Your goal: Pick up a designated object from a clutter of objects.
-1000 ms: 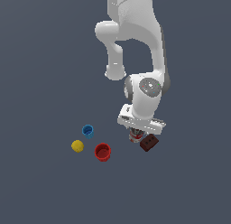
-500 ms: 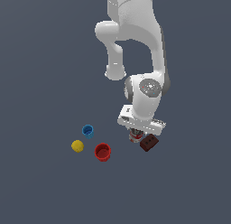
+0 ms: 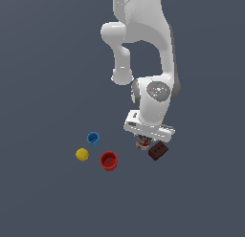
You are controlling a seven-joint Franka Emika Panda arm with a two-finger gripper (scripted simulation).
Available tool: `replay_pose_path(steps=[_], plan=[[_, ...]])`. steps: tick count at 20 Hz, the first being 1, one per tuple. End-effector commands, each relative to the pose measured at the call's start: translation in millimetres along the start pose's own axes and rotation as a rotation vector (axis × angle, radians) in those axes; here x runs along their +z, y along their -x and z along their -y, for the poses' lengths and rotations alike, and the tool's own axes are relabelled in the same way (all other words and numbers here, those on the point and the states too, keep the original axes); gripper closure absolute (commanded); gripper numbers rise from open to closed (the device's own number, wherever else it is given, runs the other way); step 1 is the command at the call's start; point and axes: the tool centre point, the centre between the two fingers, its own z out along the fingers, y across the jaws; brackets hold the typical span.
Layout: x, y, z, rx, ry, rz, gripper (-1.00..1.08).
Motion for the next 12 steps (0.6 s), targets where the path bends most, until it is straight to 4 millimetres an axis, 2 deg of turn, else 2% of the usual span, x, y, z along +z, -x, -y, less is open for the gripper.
replay_pose_path(steps=[1,6,12], plan=[[-11.1,-2.9,-3.4,0.001,-0.002,-0.004,1.08],[-42.2,-7.6,-16.6,0.0,-0.003,-0.004,1.08],[-97.6,-16.2,-40.0,0.0,-0.003,-0.004,1.08]])
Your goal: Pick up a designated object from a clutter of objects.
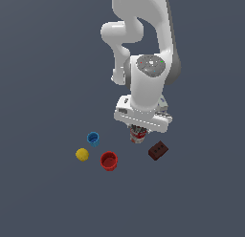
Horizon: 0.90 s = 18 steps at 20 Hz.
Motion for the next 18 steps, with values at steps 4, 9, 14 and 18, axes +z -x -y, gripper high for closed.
replay_pose_path(steps=[4,9,14,18], plan=[[-62.1,-10.5,-24.8,0.0,-0.003,-0.004,1.08],[-117.2,-20.1,-47.5,0.0,-0.003,-0.004,1.08],[-163.8,-29.1,-66.5,0.001,-0.002,-0.004,1.08],[-190.8,-35.1,-77.3,0.001,-0.002,-0.004,1.08]])
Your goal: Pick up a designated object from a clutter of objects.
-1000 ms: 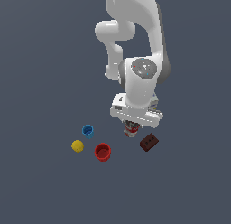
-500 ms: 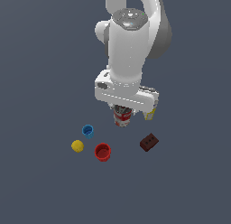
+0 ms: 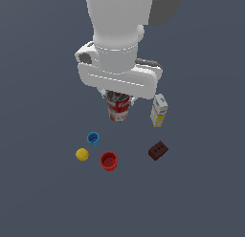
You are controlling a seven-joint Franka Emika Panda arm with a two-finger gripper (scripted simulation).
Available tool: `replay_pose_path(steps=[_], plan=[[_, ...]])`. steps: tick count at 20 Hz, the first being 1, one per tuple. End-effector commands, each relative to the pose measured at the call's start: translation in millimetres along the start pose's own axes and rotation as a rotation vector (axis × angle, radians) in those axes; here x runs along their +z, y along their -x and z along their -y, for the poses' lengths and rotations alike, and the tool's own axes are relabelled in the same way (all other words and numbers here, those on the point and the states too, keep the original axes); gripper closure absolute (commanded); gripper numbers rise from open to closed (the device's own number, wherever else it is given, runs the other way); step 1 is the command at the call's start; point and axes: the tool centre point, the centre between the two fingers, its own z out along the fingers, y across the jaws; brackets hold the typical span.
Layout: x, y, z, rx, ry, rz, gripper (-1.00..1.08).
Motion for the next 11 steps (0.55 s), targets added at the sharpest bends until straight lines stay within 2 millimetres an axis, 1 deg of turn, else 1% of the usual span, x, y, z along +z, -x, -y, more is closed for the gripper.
replay_pose_path(steps=[1,6,11], plan=[[-17.1,-3.5,-6.0,-0.001,-0.001,-0.002,1.08],[-35.6,-8.5,-13.0,-0.001,0.0,-0.002,1.08],[-41.2,-10.4,-15.1,-0.001,0.0,-0.002,1.08]])
